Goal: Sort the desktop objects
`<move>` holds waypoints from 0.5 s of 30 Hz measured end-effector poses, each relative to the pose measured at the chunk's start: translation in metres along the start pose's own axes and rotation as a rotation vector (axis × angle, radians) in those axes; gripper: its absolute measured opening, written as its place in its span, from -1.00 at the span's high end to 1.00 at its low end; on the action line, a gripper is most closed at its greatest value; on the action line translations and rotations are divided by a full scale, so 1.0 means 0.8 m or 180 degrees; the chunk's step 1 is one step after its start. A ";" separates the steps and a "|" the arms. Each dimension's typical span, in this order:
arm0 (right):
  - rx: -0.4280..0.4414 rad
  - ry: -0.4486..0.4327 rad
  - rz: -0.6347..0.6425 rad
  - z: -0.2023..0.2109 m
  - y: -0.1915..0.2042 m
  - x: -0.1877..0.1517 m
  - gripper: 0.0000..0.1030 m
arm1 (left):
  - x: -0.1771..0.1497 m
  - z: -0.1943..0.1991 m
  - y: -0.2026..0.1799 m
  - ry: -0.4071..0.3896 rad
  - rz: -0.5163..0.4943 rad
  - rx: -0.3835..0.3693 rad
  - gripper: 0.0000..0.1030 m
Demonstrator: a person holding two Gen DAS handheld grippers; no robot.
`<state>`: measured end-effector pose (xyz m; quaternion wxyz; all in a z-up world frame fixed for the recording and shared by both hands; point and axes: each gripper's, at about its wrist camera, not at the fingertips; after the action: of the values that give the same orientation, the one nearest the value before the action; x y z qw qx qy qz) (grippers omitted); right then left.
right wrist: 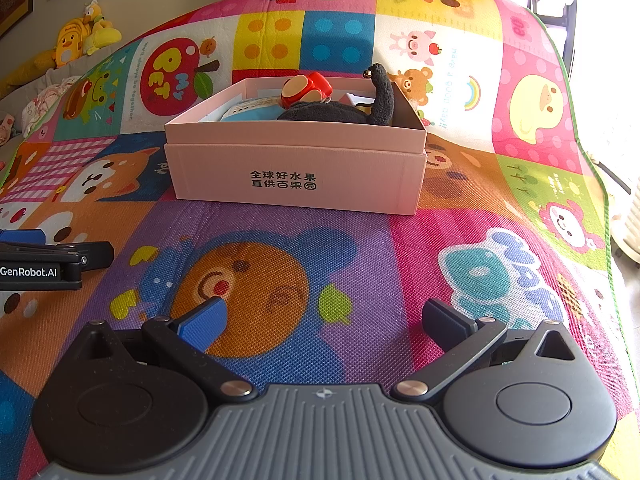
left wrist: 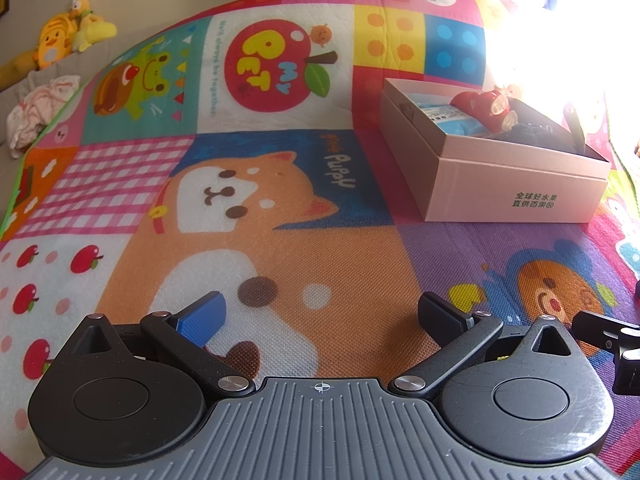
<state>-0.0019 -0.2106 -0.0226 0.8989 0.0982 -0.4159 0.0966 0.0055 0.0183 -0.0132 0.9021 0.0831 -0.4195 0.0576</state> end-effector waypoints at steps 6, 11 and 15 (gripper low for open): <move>0.0000 0.0001 -0.0001 0.000 0.000 0.000 -1.00 | 0.000 0.000 0.000 0.0000 -0.0004 0.0003 -1.00; -0.0001 0.0001 0.0000 0.000 0.000 0.000 -1.00 | 0.000 0.001 -0.002 -0.0005 -0.0019 0.0012 -1.00; -0.0001 0.0001 0.0000 0.000 0.000 0.001 -1.00 | 0.000 0.001 0.001 -0.0001 -0.0001 -0.0005 -1.00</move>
<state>-0.0017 -0.2105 -0.0222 0.8990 0.0981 -0.4157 0.0967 0.0045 0.0186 -0.0127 0.9021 0.0825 -0.4196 0.0572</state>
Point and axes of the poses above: each gripper's, at about its wrist camera, not at the fingertips, and z roughly against the way its jaws point, y to its left, x to its top, and after that the axes turned 9 degrees about x, right-handed
